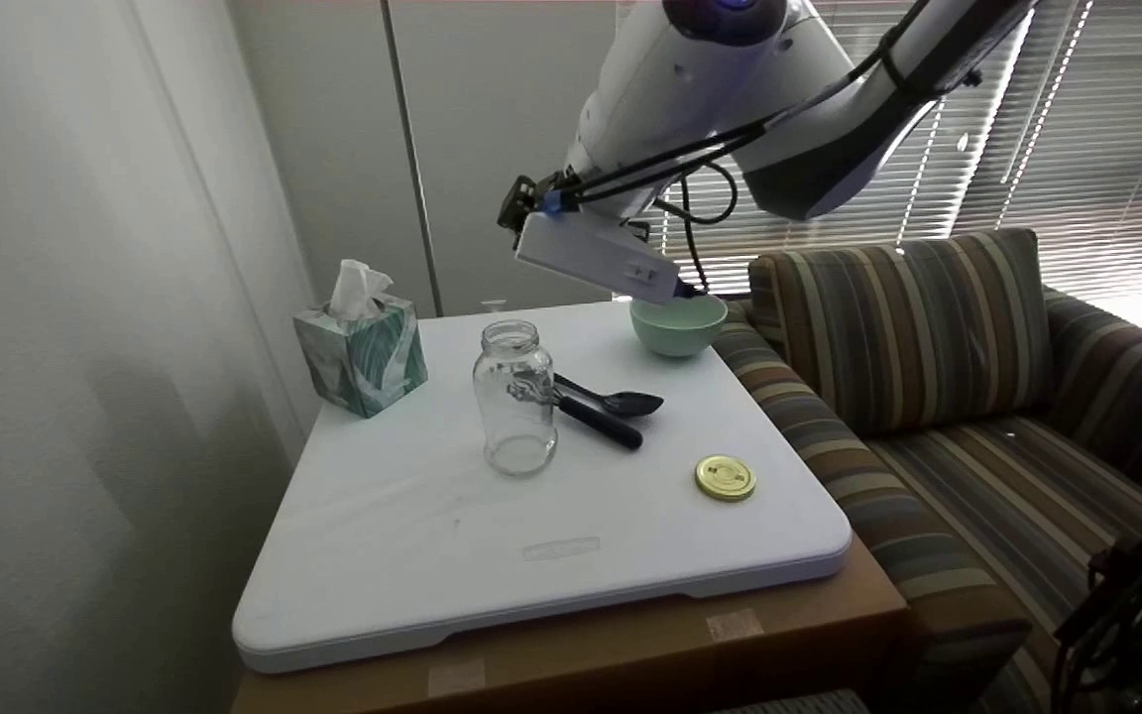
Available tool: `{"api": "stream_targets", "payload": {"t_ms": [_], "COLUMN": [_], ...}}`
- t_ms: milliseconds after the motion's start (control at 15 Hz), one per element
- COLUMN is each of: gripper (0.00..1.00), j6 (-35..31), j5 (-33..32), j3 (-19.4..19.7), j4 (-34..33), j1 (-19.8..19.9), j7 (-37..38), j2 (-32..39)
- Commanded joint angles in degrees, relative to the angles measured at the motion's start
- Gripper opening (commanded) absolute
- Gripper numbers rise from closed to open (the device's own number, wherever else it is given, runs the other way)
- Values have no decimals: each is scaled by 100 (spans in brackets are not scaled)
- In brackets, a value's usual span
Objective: Put the spoon on the table and then move the jar to the right
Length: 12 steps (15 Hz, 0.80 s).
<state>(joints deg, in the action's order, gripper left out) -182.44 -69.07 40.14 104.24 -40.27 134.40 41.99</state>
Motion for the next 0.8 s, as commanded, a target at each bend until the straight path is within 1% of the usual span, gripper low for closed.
{"api": "stream_targets", "payload": {"t_ms": [0, 200, 333, 400, 467, 533, 600, 733], "gripper": [100, 100, 100, 100, 100, 100, 100, 100], "j6": [441, 694, 798, 1004, 741, 850, 905, 924], "j5": [475, 969, 1447, 1588, 1347, 1464, 1486, 1486], "j3": [-893, -1617, -2468, -2830, -2165, -2483, -2640, -2704], "j4": [89, 44, 114, 116, -21, -21, -20, -19], "j1": [698, 1203, 1832, 2070, 1546, 1772, 1889, 1944], "j7": [-1022, -1980, -2880, -3291, -2581, -2888, -3016, -3053], "j2": [-436, -676, -868, -933, -690, -751, -790, -810]}}
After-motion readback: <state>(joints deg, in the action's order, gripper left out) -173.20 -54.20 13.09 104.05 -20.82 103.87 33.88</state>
